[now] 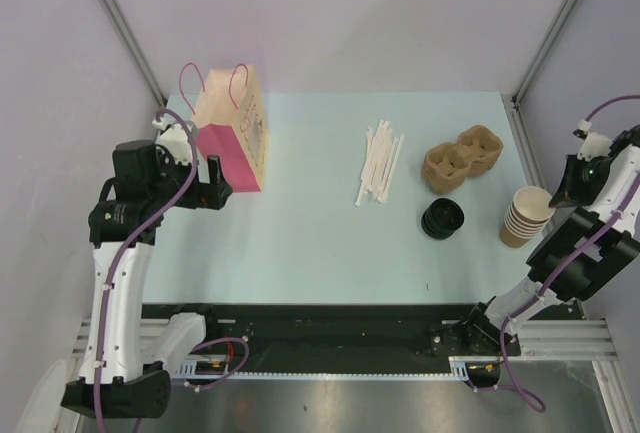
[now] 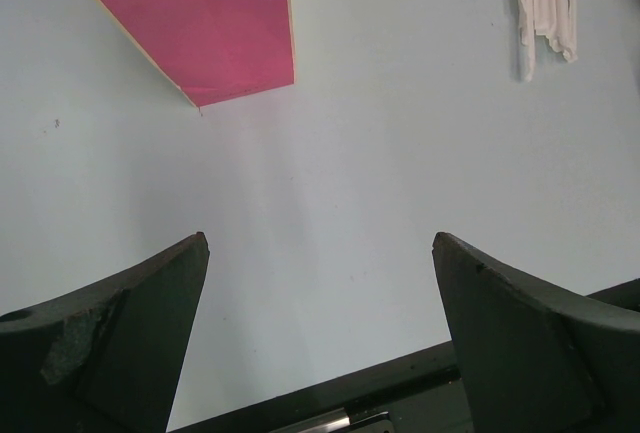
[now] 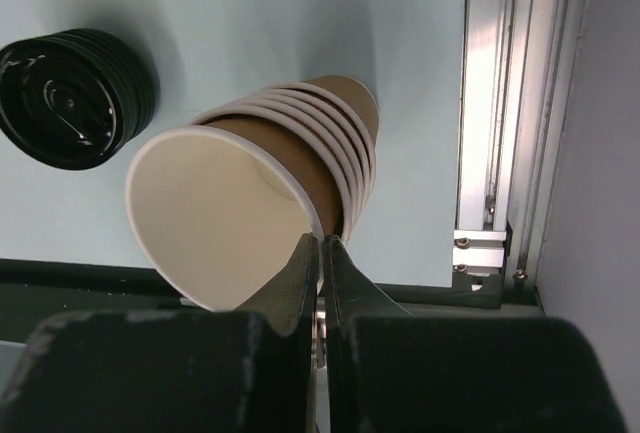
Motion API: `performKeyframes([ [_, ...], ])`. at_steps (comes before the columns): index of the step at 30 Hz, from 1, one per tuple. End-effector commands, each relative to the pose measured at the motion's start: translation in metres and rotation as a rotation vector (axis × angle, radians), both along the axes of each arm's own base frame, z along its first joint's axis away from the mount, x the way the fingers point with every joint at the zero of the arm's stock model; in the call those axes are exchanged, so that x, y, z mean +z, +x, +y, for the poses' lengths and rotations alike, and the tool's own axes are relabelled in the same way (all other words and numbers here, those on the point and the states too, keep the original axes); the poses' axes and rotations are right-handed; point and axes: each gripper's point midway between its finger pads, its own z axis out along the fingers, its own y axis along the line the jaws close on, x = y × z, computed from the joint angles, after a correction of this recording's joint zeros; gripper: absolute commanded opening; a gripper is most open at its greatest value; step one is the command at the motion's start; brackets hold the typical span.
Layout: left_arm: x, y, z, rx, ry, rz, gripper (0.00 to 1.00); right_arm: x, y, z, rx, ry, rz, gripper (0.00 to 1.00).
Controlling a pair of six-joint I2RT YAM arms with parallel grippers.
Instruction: Pack the takeout coffee
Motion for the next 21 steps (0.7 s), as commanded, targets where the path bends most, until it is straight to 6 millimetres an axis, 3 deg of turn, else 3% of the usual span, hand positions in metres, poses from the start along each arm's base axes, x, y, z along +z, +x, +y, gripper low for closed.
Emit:
performKeyframes([
  [1,0.017,0.007,-0.003,-0.024,0.001,-0.063,0.99,0.034,-0.005,0.005,-0.003,0.039,-0.065,0.00],
  [9,0.019,0.007,-0.011,-0.056,0.002,-0.069,0.99,0.046,-0.007,0.009,0.002,0.090,-0.090,0.00],
  [14,0.019,0.008,-0.013,-0.065,-0.002,-0.069,0.99,0.071,-0.001,0.009,-0.003,0.061,-0.163,0.00],
  [21,0.018,0.011,-0.013,-0.070,0.005,-0.071,1.00,0.091,0.002,0.020,0.009,0.053,-0.234,0.00],
])
